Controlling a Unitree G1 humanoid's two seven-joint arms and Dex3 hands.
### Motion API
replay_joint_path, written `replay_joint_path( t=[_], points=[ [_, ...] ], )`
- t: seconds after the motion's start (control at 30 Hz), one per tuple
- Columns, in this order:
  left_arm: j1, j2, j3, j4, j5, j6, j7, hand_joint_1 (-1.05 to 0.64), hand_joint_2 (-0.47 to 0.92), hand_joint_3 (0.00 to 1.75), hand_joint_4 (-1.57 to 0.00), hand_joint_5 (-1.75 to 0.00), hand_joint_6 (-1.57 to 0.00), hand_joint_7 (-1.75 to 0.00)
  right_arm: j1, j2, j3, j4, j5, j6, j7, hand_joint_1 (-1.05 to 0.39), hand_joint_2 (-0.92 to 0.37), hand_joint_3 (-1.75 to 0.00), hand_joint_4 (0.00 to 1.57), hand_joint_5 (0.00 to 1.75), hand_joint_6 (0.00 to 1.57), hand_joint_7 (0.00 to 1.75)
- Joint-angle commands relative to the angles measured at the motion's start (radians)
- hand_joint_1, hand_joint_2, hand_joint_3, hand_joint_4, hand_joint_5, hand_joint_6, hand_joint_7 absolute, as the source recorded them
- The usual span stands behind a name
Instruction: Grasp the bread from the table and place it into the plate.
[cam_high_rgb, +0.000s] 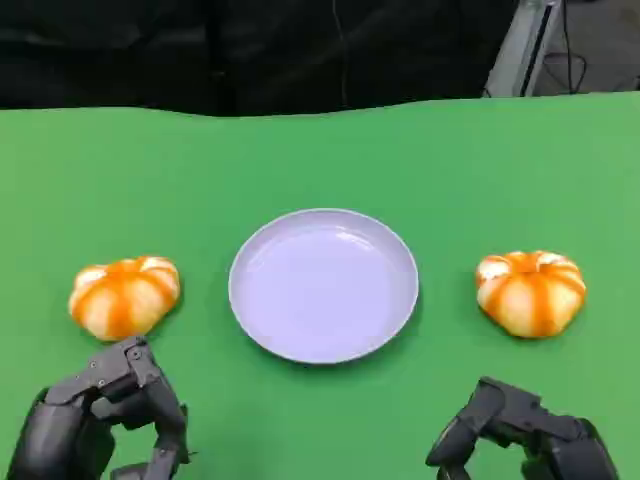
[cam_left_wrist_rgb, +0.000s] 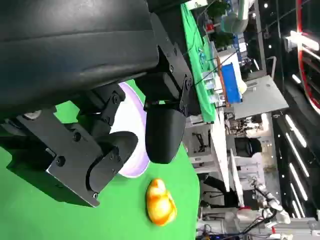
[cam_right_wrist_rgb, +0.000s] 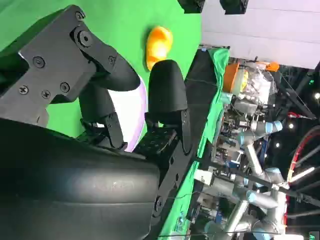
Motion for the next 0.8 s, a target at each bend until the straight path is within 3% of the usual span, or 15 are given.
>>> replay_joint_path(
  t=[0.03,0.37,0.5,0.67,0.8],
  points=[
    [0.000,0.010,0.011,-0.004,0.005,-0.001,0.003,0.05,0.45,1.28,-0.87,-1.75,-0.75,-1.66,0.003,-0.005,-0.008,0.005,0.008,-0.015,-0.006,-0.06,-0.30,-1.35,0.73,1.59,0.79,1.32],
    [-0.006,0.023,0.017,0.003,0.012,-0.016,-0.007,0.03,0.46,1.26,-0.86,-1.75,-0.74,-1.65,0.009,-0.001,-0.005,0.000,0.006,-0.010,-0.008,-0.06,-0.30,-1.35,0.74,1.60,0.80,1.31],
    [-0.024,0.044,0.027,0.024,0.016,-0.048,-0.022,0.06,0.43,1.34,-0.79,-1.71,-0.74,-1.56,0.014,-0.001,0.000,-0.006,-0.001,-0.010,-0.010,-0.06,-0.30,-1.35,0.74,1.60,0.80,1.31],
    [-0.038,0.065,0.034,0.015,-0.006,-0.007,-0.035,0.04,0.58,1.04,-0.63,-1.48,-0.65,-1.18,0.015,0.000,0.003,-0.007,-0.007,-0.013,-0.013,-0.07,-0.30,-1.36,0.74,1.60,0.80,1.31],
    [-0.064,0.104,0.044,0.007,0.064,0.001,-0.027,0.01,0.61,0.93,-0.58,-1.41,-0.58,-1.03,0.015,0.001,0.005,-0.009,-0.006,-0.006,-0.013,-0.06,-0.30,-1.36,0.74,1.59,0.80,1.31]
  ],
)
